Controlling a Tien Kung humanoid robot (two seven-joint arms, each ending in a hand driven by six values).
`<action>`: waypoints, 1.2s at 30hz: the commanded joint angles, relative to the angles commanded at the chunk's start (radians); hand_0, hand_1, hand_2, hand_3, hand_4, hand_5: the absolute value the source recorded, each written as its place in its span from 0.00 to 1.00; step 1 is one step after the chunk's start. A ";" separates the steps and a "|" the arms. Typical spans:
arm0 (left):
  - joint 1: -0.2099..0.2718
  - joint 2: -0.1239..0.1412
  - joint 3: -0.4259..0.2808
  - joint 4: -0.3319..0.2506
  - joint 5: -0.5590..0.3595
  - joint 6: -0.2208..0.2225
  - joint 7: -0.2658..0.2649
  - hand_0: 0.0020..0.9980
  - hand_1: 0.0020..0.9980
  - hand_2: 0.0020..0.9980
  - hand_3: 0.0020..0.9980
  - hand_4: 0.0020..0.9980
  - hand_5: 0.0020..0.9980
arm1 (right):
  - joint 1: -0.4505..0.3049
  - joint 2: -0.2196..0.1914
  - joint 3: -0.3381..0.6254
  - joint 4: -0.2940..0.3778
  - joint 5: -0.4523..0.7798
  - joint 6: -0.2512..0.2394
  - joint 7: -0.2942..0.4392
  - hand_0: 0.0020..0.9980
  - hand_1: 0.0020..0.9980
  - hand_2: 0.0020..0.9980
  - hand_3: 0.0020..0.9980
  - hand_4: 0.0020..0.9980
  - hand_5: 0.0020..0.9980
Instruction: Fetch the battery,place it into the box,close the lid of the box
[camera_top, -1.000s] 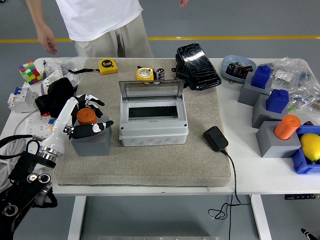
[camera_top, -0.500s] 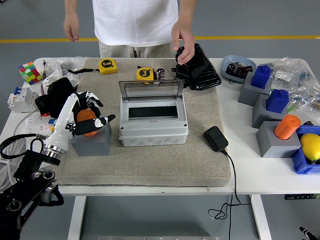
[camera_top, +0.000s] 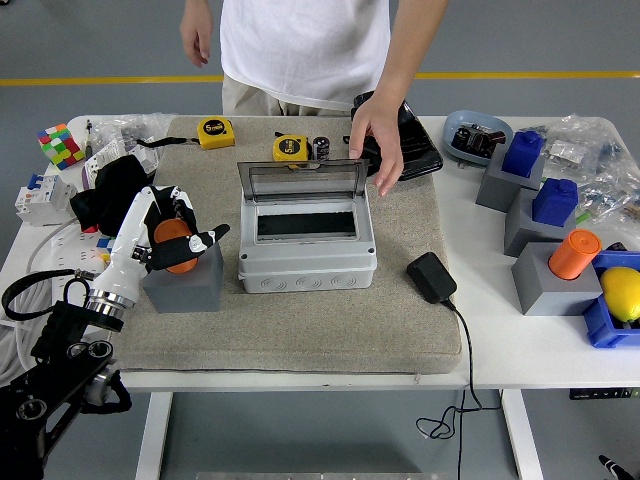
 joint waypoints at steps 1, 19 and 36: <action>-0.001 0.000 0.001 0.001 -0.001 0.001 -0.003 0.10 0.09 0.18 0.22 0.91 0.00 | 0.000 0.000 0.000 0.000 0.000 0.000 0.000 0.67 0.62 0.61 0.55 0.96 0.46; -0.019 0.004 0.001 -0.082 0.054 0.019 -0.031 0.05 0.02 0.13 0.18 0.88 0.00 | 0.000 -0.001 0.001 0.000 0.000 -0.006 0.005 0.67 0.62 0.61 0.55 0.96 0.46; -0.180 0.056 0.157 -0.284 0.591 0.083 0.335 0.04 0.01 0.12 0.18 0.87 0.00 | 0.002 -0.003 -0.001 0.000 0.001 -0.008 0.010 0.66 0.62 0.61 0.55 0.96 0.46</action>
